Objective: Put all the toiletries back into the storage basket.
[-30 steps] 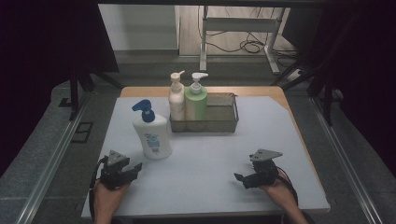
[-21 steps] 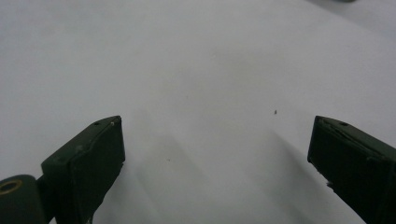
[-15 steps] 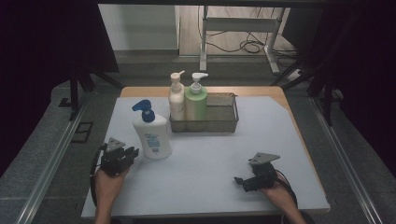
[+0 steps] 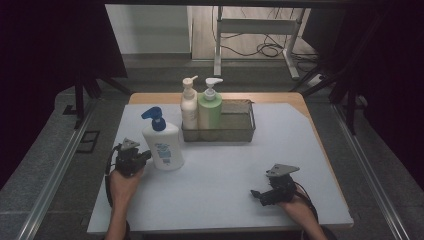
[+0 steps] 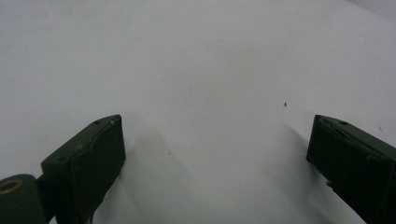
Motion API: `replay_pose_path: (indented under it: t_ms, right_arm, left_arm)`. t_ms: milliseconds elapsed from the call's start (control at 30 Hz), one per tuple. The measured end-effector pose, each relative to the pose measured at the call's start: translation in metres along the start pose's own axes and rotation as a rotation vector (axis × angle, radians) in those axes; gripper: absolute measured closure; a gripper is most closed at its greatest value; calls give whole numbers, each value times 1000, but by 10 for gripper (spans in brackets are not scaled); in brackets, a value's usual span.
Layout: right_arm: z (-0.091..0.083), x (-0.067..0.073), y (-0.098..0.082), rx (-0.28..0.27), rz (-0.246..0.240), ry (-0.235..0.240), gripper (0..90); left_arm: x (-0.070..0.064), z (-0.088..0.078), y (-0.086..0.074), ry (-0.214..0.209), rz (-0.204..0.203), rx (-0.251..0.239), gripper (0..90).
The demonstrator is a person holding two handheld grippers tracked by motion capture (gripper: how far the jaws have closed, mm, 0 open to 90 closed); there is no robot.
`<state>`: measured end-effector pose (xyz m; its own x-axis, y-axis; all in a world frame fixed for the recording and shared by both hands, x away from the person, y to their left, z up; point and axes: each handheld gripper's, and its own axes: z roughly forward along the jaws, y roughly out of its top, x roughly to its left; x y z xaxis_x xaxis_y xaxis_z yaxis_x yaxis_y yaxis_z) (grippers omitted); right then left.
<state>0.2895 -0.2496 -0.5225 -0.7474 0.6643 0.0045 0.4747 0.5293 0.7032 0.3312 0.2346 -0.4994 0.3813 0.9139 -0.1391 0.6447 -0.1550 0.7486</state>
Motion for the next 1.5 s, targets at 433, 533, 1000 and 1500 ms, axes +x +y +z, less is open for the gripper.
replay_pose_path:
  t_ms: [433,533,1000,1500]
  right_arm:
    - [0,0,0,-1,0,-1,43]
    - [0,0,0,-1,0,-1,43]
    - [0,0,0,-2,0,-2,43]
    - [0,0,0,-3,0,-3,43]
  left_arm:
    - [5,6,-6,-95,-54,-34,894]
    - [2,7,-8,-101,-47,-28,893]
    - [-10,2,-15,-97,-2,13,893]
    - [-28,-2,-23,-134,39,33,893]
